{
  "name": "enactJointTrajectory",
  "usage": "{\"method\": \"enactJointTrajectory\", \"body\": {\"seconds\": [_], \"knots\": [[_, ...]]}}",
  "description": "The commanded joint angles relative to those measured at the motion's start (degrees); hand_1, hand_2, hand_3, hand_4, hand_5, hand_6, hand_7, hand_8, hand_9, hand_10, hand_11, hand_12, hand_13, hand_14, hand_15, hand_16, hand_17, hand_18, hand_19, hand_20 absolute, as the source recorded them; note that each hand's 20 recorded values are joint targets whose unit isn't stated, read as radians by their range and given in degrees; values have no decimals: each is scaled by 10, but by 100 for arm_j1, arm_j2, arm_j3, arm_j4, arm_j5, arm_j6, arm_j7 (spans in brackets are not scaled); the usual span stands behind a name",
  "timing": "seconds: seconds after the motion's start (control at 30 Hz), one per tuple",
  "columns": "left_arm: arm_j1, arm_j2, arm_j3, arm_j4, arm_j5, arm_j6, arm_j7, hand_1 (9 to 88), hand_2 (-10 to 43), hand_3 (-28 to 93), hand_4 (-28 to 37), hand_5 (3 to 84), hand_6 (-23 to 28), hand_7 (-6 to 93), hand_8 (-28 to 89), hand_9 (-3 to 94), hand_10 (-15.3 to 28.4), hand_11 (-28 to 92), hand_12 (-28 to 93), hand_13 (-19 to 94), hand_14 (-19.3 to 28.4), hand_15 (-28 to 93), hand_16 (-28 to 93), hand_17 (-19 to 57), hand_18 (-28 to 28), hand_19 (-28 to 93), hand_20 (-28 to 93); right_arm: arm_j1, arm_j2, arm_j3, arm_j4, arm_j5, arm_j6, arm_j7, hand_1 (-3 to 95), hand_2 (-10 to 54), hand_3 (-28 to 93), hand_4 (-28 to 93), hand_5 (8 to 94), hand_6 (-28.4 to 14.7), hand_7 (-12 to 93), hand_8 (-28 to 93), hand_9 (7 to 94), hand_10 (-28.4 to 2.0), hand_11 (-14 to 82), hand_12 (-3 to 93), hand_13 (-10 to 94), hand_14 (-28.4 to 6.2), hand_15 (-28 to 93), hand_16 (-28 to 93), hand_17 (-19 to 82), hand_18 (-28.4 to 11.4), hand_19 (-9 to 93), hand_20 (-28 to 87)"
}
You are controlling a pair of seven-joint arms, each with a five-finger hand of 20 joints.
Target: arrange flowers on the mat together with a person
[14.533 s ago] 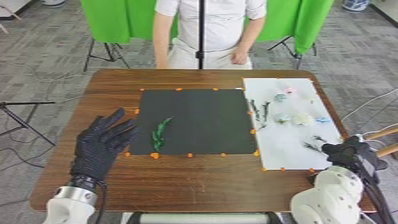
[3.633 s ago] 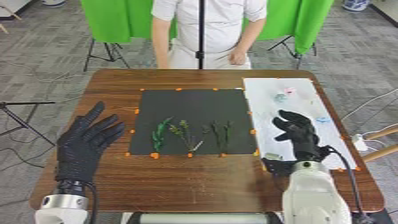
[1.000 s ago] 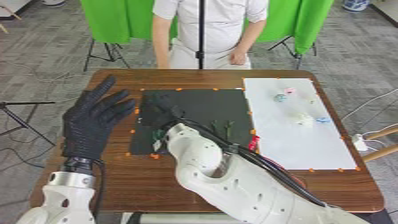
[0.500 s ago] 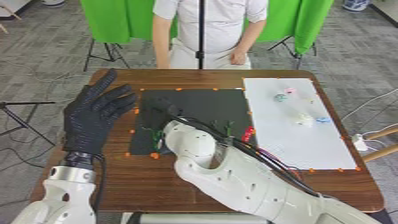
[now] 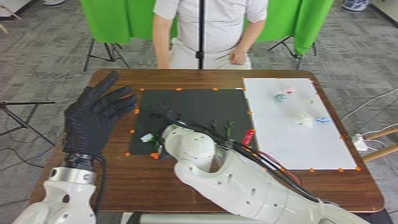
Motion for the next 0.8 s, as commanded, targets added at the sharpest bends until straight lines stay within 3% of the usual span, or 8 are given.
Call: {"method": "enactJointTrajectory", "body": {"seconds": [0.03, 0.4, 0.5, 0.63, 0.7, 0.73, 0.77, 0.8], "knots": [[212, -53, -28, -47, -38, 101, -31, 197, 128, 745, -283, 359, 114, 67, -76, 383, 233, 245, 96, 325, 284, 477, -108, 36, 284, 876, -283, -11, -46, 55, -213, -6, 48, -28, 385, -95, 785, -283, 643, 31, 144, -137, 809, -107, 283, 162, 707, -86, 443, 150, 144, -153, 599, 108], [666, -174, -246, -198, -39, 217, -6, 199, 127, 744, -283, 360, 114, 67, -76, 383, 233, 246, 95, 324, 284, 477, -109, 36, 284, 876, -283, -377, 273, 745, -1342, 1020, 170, 153, 361, -95, 783, -283, 599, 19, 139, -136, 769, -122, 273, 155, 678, -96, 439, 142, 133, -157, 596, 111], [688, -243, -227, -174, 14, 193, -105, 199, 127, 744, -283, 359, 113, 66, -76, 383, 232, 246, 96, 324, 284, 478, -109, 36, 284, 876, -283, -872, 447, 1280, -1901, 1721, 183, 325, 358, -95, 784, -283, 593, 17, 139, -136, 759, -123, 270, 153, 668, -97, 438, 140, 131, -158, 596, 112], [741, -302, -199, -133, 261, 211, -191, 199, 127, 743, -283, 356, 111, 67, -76, 380, 232, 244, 95, 322, 284, 477, -110, 35, 284, 874, -283, -1847, 700, 2484, -2664, 3630, -82, 469, 347, -95, 780, -283, 578, 10, 136, -135, 723, -133, 243, 142, 646, -106, 442, 139, 126, -159, 598, 113], [717, -318, -92, 1, 473, 306, -215, 198, 128, 742, -283, 355, 110, 68, -76, 380, 231, 244, 95, 321, 284, 477, -110, 30, 284, 866, -283, -2252, 807, 2988, -2946, 4668, 72, 706, 350, -95, 784, -283, 568, 6, 136, -134, 692, -141, 213, 132, 621, -114, 436, 133, 124, -160, 603, 116], [778, -338, -39, 7, 480, 438, -271, 197, 128, 741, -283, 353, 108, 69, -76, 379, 230, 244, 95, 321, 284, 476, -110, 25, 284, 849, -283, -2452, 850, 3189, -3044, 5010, 118, 650, 351, -95, 786, -283, 566, 4, 136, -135, 683, -143, 206, 130, 614, -117, 433, 131, 124, -160, 605, 117], [793, -356, 15, 49, 449, 412, -281, 195, 127, 743, -283, 352, 108, 71, -77, 379, 229, 245, 96, 320, 284, 476, -109, 16, 284, 819, -281, -2637, 931, 3366, -3160, 5212, 127, 549, 352, -95, 788, -283, 564, 2, 135, -135, 672, -148, 193, 127, 601, -122, 425, 126, 123, -160, 611, 119], [823, -408, 35, 83, 390, 272, -295, 193, 126, 743, -283, 350, 107, 73, -78, 377, 229, 246, 96, 316, 284, 471, -110, 0, 284, 779, -277, -2846, 989, 3547, -3276, 5428, 204, 472, 352, -95, 788, -283, 560, -2, 133, -135, 654, -151, 179, 124, 583, -131, 406, 119, 122, -159, 615, 121]]}}
